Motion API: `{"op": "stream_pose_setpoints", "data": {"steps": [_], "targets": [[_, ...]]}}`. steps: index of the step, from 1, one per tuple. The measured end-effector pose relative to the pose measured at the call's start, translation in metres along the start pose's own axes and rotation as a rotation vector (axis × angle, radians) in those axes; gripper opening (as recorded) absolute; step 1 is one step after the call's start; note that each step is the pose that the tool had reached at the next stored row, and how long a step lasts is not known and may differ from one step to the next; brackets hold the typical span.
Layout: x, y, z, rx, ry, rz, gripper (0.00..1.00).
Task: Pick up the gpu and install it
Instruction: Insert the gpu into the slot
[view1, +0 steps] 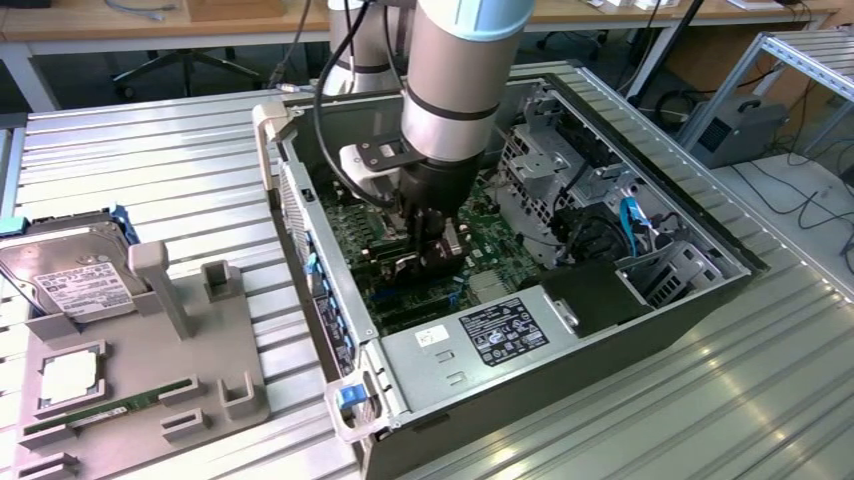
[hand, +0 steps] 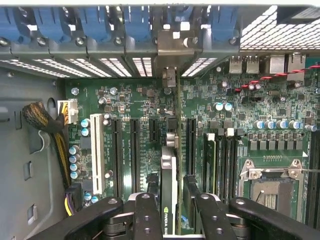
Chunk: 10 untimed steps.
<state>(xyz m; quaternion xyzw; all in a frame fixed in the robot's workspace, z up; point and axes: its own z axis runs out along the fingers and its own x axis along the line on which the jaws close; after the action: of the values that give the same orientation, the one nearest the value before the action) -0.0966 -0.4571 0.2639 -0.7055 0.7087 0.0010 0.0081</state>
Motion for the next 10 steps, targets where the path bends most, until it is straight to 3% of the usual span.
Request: {"op": "stream_pose_setpoints", "data": {"steps": [1, 6, 9, 10], "targets": [[0.0000, -0.0001, -0.0001, -0.0057, 0.0002, 0.000, 0.34], [0.0000, -0.0006, 0.0001, -0.0084, -0.0001, 0.000, 0.34], [0.0000, -0.0035, 0.0001, -0.0274, 0.0000, 0.001, 0.34], [0.0000, -0.0038, 0.0000, -0.0298, 0.0002, 0.001, 0.34]]}}
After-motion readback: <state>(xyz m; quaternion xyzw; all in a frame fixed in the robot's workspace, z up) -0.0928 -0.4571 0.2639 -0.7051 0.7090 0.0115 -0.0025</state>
